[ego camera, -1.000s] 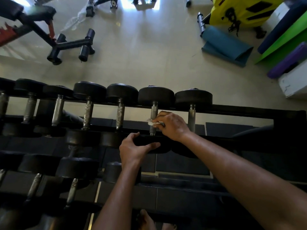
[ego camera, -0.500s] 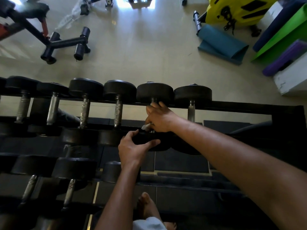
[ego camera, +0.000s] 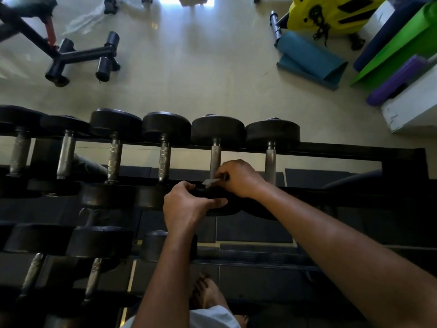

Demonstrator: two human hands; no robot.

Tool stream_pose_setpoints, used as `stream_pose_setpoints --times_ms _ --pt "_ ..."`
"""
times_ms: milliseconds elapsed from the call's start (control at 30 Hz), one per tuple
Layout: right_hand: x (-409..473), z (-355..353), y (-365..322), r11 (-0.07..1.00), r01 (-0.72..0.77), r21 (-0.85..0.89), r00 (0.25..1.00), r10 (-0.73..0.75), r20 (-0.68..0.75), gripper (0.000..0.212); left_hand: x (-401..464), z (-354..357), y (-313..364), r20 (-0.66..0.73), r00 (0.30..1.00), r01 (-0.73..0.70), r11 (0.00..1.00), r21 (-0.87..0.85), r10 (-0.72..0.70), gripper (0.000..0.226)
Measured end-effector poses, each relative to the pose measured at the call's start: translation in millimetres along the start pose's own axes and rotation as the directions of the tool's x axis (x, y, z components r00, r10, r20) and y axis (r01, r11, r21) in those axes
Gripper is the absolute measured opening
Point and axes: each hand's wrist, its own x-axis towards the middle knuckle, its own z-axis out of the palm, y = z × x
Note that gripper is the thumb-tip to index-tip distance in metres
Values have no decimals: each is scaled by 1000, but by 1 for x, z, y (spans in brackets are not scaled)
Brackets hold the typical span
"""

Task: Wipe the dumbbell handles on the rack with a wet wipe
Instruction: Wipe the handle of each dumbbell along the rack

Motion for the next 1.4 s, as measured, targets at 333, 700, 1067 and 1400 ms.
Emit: stream_pose_setpoints --times_ms 333,700,1067,1400 --pt "10 14 19 915 -318 248 948 301 103 6 7 -8 11 44 999 -1 989 145 -6 77" --pt "8 16 21 914 -281 293 959 281 42 9 11 -10 8 56 998 -11 986 168 2 83" --pt "-1 1 0 997 36 65 999 -34 -38 24 3 -5 -12 53 993 -109 988 108 104 119" --pt "-6 -5 0 982 162 -98 985 -167 -46 26 -4 1 -13 32 979 -204 975 85 202 97"
